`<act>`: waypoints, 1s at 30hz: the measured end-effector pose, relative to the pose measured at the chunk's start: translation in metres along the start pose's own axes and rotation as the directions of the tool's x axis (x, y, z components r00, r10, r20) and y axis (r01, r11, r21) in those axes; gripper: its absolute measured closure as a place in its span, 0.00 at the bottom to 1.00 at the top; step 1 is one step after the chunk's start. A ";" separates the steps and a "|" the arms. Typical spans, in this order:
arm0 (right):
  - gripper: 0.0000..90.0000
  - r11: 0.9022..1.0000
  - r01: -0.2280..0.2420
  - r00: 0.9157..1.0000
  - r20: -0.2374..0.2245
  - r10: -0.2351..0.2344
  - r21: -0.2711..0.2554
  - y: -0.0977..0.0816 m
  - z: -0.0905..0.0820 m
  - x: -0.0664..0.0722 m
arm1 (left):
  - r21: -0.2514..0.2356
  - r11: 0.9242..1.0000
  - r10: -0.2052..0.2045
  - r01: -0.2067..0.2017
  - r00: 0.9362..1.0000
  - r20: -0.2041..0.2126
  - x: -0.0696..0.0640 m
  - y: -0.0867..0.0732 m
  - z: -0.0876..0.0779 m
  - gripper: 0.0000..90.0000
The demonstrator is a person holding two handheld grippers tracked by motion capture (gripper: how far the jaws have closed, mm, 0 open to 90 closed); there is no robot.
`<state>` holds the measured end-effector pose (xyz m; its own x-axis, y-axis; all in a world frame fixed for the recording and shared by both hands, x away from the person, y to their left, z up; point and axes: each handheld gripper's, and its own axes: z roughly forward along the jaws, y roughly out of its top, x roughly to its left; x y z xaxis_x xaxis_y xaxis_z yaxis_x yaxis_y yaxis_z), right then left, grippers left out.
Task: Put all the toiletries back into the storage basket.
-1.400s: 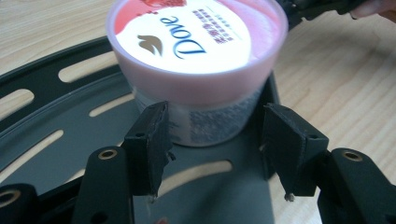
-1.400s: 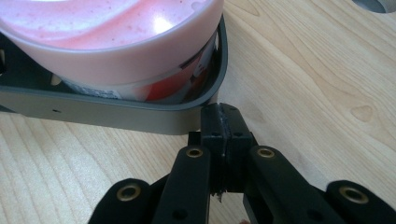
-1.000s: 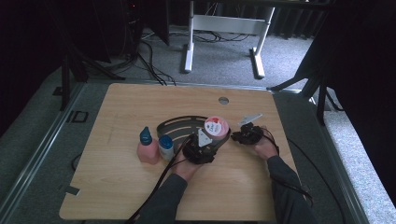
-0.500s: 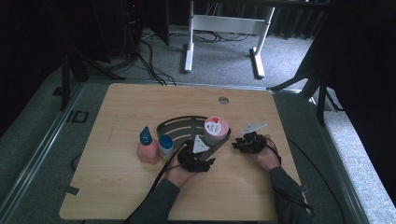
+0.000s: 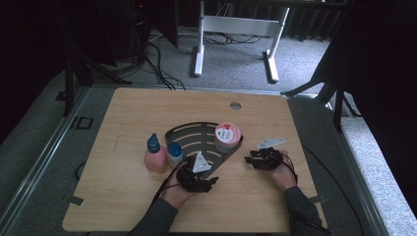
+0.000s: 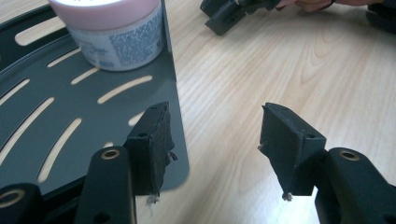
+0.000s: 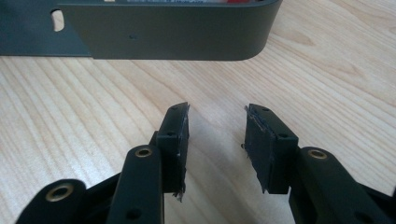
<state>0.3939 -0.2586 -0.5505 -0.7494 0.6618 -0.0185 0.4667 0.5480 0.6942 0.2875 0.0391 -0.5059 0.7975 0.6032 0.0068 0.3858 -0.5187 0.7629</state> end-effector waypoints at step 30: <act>0.64 0.999 -0.012 1.000 -0.008 0.011 -0.041 -0.009 -0.003 0.006 | -0.008 0.997 -0.076 0.075 0.995 -0.066 0.027 -0.049 -0.071 0.65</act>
<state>0.3840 -0.2612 -0.5545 -0.7477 0.6641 -0.0051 0.4560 0.5189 0.7231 0.2570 0.1240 -0.4974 0.7339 0.6792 -0.0085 0.4411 -0.4670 0.7664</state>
